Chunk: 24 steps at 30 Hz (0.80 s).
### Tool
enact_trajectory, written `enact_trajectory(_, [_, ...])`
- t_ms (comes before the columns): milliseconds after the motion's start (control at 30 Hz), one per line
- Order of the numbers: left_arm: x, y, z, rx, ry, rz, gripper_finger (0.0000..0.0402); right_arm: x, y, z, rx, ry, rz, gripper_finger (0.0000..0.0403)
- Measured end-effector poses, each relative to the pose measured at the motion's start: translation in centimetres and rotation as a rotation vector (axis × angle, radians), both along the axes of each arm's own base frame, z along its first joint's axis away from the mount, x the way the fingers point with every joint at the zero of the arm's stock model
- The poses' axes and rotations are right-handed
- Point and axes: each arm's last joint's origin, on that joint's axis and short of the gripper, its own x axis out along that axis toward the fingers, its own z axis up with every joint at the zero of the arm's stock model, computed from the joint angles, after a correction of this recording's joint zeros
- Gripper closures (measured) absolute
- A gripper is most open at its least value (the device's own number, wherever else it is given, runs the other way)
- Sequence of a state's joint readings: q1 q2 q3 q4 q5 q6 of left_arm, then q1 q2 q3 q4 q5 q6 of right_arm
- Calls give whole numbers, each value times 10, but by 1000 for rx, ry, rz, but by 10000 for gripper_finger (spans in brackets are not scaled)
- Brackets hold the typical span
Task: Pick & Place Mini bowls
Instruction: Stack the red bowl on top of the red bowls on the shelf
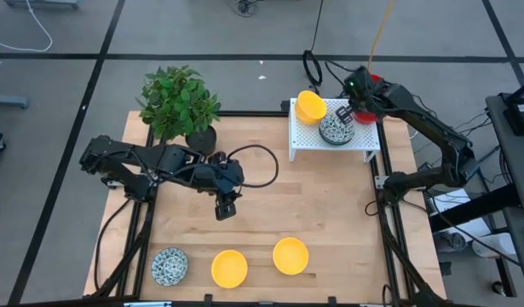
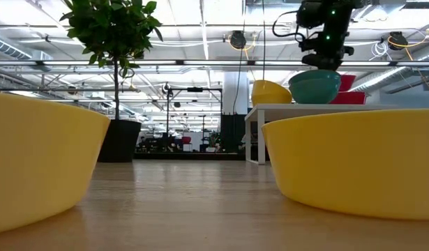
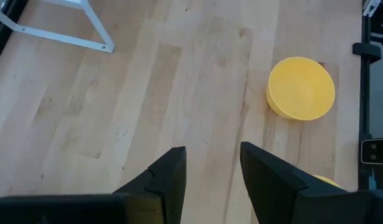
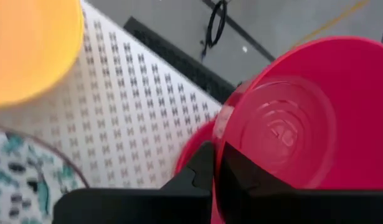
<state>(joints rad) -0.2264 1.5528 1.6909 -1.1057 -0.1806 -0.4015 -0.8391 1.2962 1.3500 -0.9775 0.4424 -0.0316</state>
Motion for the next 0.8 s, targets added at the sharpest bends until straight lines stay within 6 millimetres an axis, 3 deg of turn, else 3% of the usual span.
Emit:
enact_trajectory(267, [0,1,0,1,0,3,250,-7,12,-7,173,-18,-18,403])
enact_trajectory(467, [1,5,0,-8,-1,29,250,-7,13,-7,176,-18,-15,399])
enact_trajectory(800, [1,7,0,-15,-2,45,250,-7,13,-7,174,-15,-15,326])
